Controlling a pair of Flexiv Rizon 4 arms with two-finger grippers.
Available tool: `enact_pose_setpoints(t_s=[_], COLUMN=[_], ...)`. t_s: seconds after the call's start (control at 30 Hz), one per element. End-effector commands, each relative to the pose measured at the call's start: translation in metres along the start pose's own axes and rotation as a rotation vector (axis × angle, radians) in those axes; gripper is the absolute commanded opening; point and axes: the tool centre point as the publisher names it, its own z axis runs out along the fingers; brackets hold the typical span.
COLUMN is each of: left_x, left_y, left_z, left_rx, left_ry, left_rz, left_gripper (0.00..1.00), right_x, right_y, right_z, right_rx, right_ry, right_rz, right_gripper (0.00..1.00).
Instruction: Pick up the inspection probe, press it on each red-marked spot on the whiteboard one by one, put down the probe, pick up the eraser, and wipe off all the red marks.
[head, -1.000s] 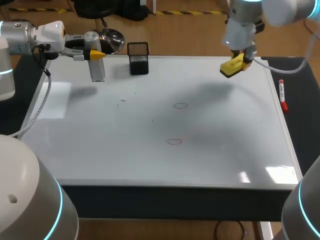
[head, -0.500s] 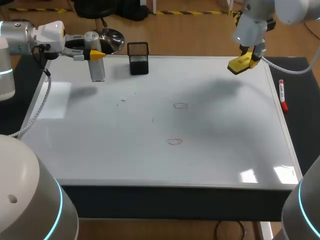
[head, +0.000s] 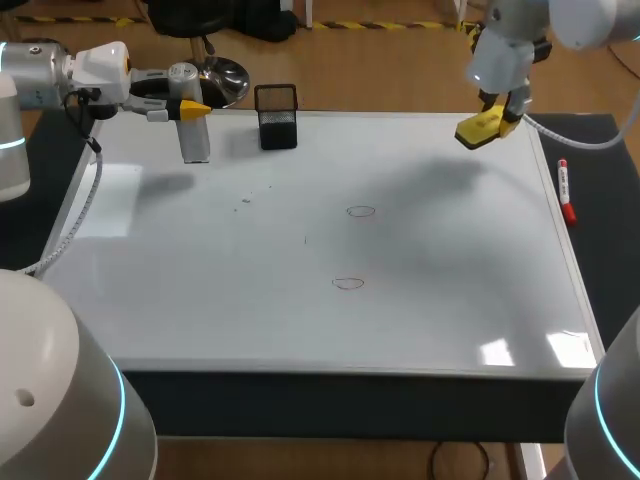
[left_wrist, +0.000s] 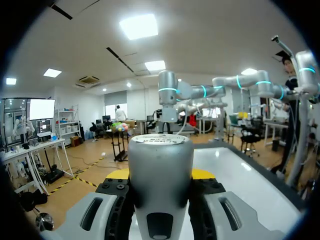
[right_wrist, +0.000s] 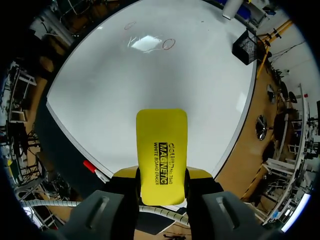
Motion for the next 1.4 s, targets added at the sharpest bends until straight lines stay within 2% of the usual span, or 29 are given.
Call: enact_pose_setpoints(t_s=[0.03,0.17,0.33,0.47,0.53,0.6,0.9,1.07,1.4], left_x=[0.001,0.008,0.026,0.041,0.050,0.056,0.086,0.093,0.106], left_y=[-0.001,-0.008,-0.017,-0.024,-0.027,-0.027,-0.025,-0.022,-0.013], left_z=[0.000,0.012,0.044,0.075,0.091,0.110,0.182,0.210,0.246], left_rx=[-0.001,0.011,0.039,0.044,0.076,0.051,0.045,0.018,0.046], left_ry=[-0.005,0.031,0.093,0.146,0.167,0.196,0.333,0.353,0.363], left_rz=[0.002,0.022,0.035,0.031,0.009,0.004,0.003,0.001,-0.018], left_gripper=[0.00,0.00,0.00,0.00,0.00,0.00,0.00,0.00,0.00], right_x=[-0.001,-0.001,-0.001,-0.001,-0.001,-0.001,-0.001,-0.001,-0.001], right_y=[-0.001,-0.001,-0.001,-0.001,-0.001,-0.001,-0.001,-0.001,-0.001], right_z=[-0.001,-0.001,-0.001,-0.001,-0.001,-0.001,-0.001,-0.001,-0.001], right_rx=[0.002,0.002,0.002,0.002,0.002,0.002,0.002,0.002,0.002], right_ry=[0.004,0.004,0.004,0.004,0.004,0.004,0.004,0.004,0.004], right_rz=[-0.002,-0.002,-0.002,-0.002,-0.002,-0.002,-0.002,-0.002,-0.002], right_gripper=[0.00,0.00,0.00,0.00,0.00,0.00,0.00,0.00,0.00])
